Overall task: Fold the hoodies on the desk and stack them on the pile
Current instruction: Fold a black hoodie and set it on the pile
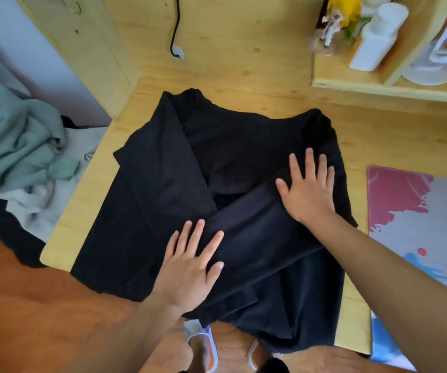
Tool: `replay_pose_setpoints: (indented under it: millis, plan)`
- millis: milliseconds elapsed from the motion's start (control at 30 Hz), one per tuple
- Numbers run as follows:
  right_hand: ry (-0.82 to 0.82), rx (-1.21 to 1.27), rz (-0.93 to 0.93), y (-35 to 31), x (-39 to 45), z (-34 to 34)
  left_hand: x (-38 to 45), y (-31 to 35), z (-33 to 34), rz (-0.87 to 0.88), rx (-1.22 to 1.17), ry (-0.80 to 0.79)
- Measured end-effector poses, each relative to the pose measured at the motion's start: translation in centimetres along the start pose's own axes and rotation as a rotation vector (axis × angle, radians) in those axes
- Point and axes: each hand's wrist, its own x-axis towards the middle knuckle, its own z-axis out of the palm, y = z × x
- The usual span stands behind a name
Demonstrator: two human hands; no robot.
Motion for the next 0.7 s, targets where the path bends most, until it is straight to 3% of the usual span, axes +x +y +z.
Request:
replay_pose_setpoints:
  millis: [100, 233, 367, 467, 567, 700]
  plan:
    - [0.167, -0.014, -0.163, -3.7, -3.3, 0.0, 1.0, 0.4, -2.3, 0.000, -0.037, 0.052]
    - [0.084, -0.009, -0.188, -6.1, -3.4, 1.7, 5.5, -0.8, -5.5, 0.134, -0.056, 0.316]
    - [0.054, -0.072, -0.214, -5.0, -1.8, 3.0, 12.4, -2.8, -5.8, 0.242, 0.058, 0.181]
    - [0.047, -0.093, -0.236, -4.1, -0.4, 2.7, 14.9, -3.1, -4.1, 0.197, 0.063, 0.039]
    - [0.027, 0.006, -0.160, -5.1, 1.0, 1.5, 15.5, -2.2, -3.4, 0.143, 0.047, 0.045]
    - [0.143, 0.086, -0.123, -9.5, -0.2, 1.0, 15.7, -3.0, -3.9, 0.200, -0.028, 0.048]
